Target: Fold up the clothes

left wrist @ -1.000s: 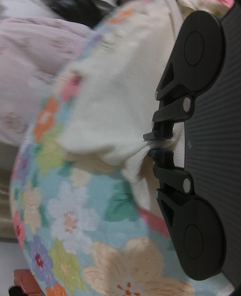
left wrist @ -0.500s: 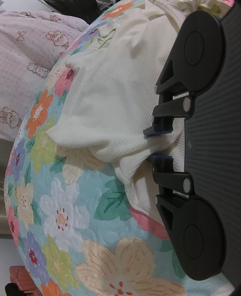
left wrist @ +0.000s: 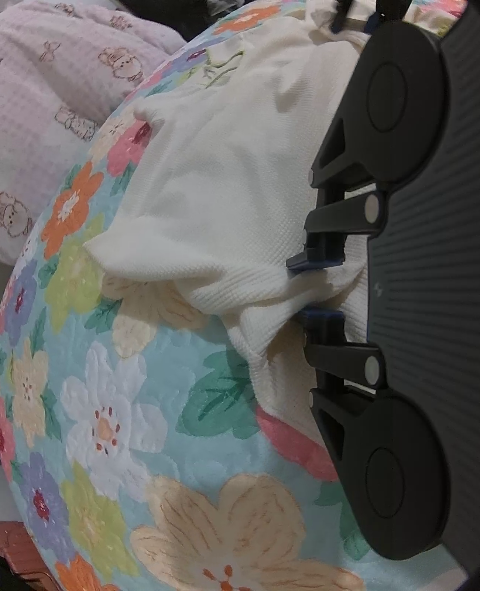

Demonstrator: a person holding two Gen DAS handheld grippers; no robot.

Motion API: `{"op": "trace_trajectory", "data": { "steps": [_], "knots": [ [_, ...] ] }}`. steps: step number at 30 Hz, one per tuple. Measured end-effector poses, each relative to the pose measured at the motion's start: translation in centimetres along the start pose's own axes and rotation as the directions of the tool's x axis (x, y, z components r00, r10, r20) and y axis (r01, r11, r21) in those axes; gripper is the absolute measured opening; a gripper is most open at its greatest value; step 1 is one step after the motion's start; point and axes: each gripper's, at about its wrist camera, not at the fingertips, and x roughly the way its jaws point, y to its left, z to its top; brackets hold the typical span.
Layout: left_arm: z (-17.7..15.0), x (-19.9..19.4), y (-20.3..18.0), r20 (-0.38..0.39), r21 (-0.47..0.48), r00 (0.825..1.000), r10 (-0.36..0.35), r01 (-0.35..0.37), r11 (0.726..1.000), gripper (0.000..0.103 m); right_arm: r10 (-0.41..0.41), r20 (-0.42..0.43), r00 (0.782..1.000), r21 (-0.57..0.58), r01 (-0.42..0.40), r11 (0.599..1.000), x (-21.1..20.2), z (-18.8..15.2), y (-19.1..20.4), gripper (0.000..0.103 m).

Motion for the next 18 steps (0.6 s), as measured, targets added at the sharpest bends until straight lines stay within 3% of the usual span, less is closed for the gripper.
{"op": "trace_trajectory", "data": {
  "steps": [1, 3, 4, 5, 7, 8, 11, 14, 15, 16, 18],
  "knots": [
    [0.2, 0.0, 0.1, 0.002, -0.005, 1.0, 0.0, 0.0, 1.0, 0.02, 0.021, 0.037, 0.999, -0.063, -0.018, 0.998, -0.7, -0.3, 0.7, 0.007],
    [0.3, -0.8, 0.2, 0.053, 0.008, 0.998, -0.037, 0.037, 0.999, 0.019, 0.084, 0.136, 0.987, -0.23, -0.051, 0.972, -2.6, -1.1, 2.5, 0.007],
    [0.4, -1.2, 0.2, 0.077, 0.016, 0.995, -0.056, 0.055, 0.998, 0.019, 0.153, 0.232, 0.961, -0.411, -0.046, 0.911, -4.7, -2.4, 4.4, 0.007],
    [0.3, -1.6, 0.2, 0.093, 0.025, 0.993, -0.077, 0.075, 0.997, 0.019, 0.236, 0.306, 0.923, -0.579, -0.016, 0.815, -6.8, -4.1, 5.9, 0.007],
    [0.1, -2.2, 0.2, 0.123, 0.042, 0.986, -0.114, 0.11, 0.993, 0.021, 0.452, 0.321, 0.832, -0.737, -0.08, 0.671, -9.9, -6.5, 5.5, 0.006],
    [0.0, -2.0, 0.2, 0.116, 0.044, 0.988, -0.103, 0.098, 0.994, 0.021, 0.478, 0.315, 0.82, -0.755, -0.088, 0.649, -10.3, -6.8, 4.6, 0.003],
    [-0.3, -0.7, 0.7, 0.077, 0.035, 0.996, -0.039, 0.036, 0.999, 0.021, 0.25, 0.322, 0.913, -0.656, 0.024, 0.755, -7.3, -5.4, 1.4, 0.019],
    [-0.6, -0.5, 1.0, 0.083, 0.01, 0.996, -0.037, 0.036, 0.999, 0.021, 0.041, 0.232, 0.972, -0.488, 0.08, 0.869, -3.7, -3.3, -2.8, 0.022],
    [-0.6, -0.8, 0.8, 0.085, 0.02, 0.996, -0.031, 0.029, 0.999, 0.021, 0.023, 0.203, 0.979, -0.445, 0.071, 0.893, -2.9, -3.0, -3.9, 0.022],
    [-0.6, -1.0, 0.6, 0.086, 0.032, 0.996, -0.024, 0.022, 0.999, 0.022, 0.056, 0.207, 0.977, -0.442, 0.042, 0.896, -3.0, -3.1, -4.2, 0.023],
    [-0.5, -1.0, 0.3, 0.087, 0.051, 0.996, -0.004, 0.0, 0.999, 0.025, 0.064, 0.235, 0.97, -0.495, 0.063, 0.867, -3.4, -3.3, -3.3, 0.036]
  ]
}}
